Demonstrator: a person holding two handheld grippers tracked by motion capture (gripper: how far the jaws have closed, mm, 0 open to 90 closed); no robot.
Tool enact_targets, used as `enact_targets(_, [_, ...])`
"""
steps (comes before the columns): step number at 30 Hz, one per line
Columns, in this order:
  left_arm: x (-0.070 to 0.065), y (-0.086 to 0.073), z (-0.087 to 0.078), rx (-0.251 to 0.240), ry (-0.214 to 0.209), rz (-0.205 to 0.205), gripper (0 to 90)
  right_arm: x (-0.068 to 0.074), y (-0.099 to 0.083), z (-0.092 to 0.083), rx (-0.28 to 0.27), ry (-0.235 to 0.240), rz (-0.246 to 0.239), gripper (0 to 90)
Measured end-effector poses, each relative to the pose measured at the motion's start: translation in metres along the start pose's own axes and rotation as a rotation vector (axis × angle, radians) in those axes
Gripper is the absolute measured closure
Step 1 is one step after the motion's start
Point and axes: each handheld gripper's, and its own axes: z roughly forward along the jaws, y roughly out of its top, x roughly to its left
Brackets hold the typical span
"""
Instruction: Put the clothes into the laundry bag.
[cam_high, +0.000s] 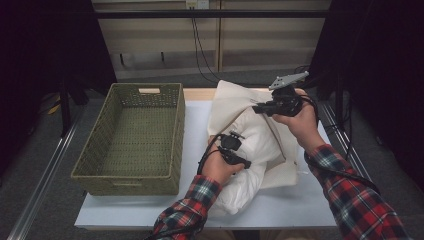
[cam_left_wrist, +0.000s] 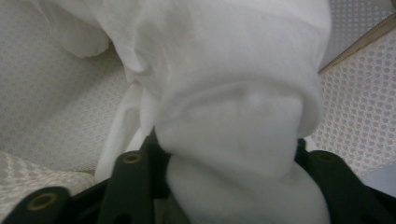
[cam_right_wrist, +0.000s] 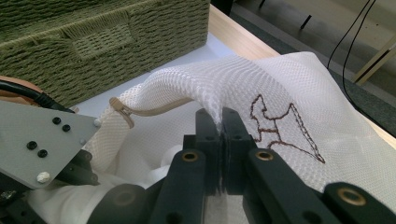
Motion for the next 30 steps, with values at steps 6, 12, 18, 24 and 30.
enact_targets(6, [-0.005, 0.006, -0.008, -0.013, 0.006, 0.023, 62.6, 0.002, 0.001, -0.001, 0.007, -0.003, -0.002, 88.4])
enact_targets(12, [-0.014, 0.019, -0.019, -0.050, 0.017, 0.092, 63.8, 0.007, 0.003, 0.002, 0.003, 0.012, -0.004, 88.4])
enact_targets(18, [-0.019, 0.035, -0.022, -0.088, 0.014, 0.131, 63.8, 0.011, 0.006, 0.005, 0.000, 0.018, -0.011, 88.5])
enact_targets(24, [-0.014, 0.046, -0.012, -0.159, 0.059, 0.143, 61.3, 0.013, 0.008, 0.004, -0.003, 0.019, -0.015, 88.5])
enact_targets(30, [-0.005, 0.045, -0.002, -0.198, 0.062, 0.096, 30.9, 0.012, 0.006, 0.003, 0.001, 0.015, -0.017, 88.5])
